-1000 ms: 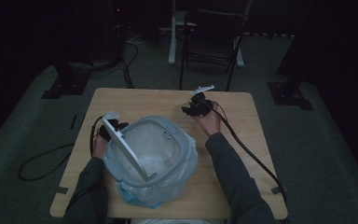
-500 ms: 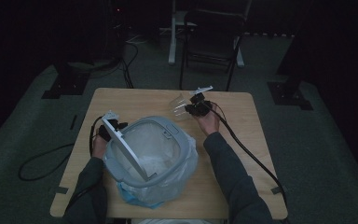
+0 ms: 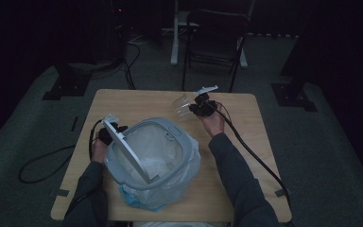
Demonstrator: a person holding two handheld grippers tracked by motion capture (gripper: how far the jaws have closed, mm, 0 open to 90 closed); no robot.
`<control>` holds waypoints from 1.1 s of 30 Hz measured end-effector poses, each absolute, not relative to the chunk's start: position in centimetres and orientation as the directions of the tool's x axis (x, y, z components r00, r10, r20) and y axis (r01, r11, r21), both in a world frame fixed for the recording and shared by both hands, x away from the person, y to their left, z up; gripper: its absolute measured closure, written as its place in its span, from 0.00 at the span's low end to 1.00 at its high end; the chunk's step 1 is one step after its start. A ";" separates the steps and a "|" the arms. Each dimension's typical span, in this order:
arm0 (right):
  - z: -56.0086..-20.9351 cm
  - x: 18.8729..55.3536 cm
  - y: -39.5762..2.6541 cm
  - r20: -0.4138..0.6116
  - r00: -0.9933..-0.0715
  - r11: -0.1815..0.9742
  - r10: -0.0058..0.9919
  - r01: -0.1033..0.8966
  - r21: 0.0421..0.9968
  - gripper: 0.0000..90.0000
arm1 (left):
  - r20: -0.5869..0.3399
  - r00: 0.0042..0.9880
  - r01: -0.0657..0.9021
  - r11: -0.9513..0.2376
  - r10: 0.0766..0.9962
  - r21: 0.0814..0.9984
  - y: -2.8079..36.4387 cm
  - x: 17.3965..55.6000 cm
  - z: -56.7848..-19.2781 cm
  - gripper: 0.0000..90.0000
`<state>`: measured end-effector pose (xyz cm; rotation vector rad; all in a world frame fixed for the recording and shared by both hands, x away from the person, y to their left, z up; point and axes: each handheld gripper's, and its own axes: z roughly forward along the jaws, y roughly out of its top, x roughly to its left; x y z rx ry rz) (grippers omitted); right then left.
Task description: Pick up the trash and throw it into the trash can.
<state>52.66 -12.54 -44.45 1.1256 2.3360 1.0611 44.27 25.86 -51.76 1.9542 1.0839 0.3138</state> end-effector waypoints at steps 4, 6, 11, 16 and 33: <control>-43.9 52.5 -12.9 0.008 -0.630 0.414 0.777 0.520 0.748 0.93 | -0.177 0.589 0.575 -0.254 0.789 0.778 26.1 43.7 -52.0 0.49; -43.5 52.3 -13.0 0.004 -0.632 0.414 0.775 0.512 0.753 0.93 | -0.177 0.586 0.577 -0.254 0.791 0.776 26.3 43.6 -52.1 0.48; -42.7 52.0 -13.4 -0.003 -0.637 0.415 0.771 0.499 0.761 0.93 | -0.163 0.584 0.582 -0.270 0.795 0.767 26.5 43.3 -52.2 0.48; -41.9 51.7 -13.8 0.002 -0.648 0.411 0.761 0.484 0.772 0.93 | -0.165 0.579 0.590 -0.270 0.798 0.761 26.9 42.9 -52.4 0.47; -38.4 49.8 -15.4 -0.004 -0.673 0.397 0.739 0.431 0.810 0.93 | -0.146 0.570 0.587 -0.277 0.808 0.761 26.8 41.3 -53.3 0.46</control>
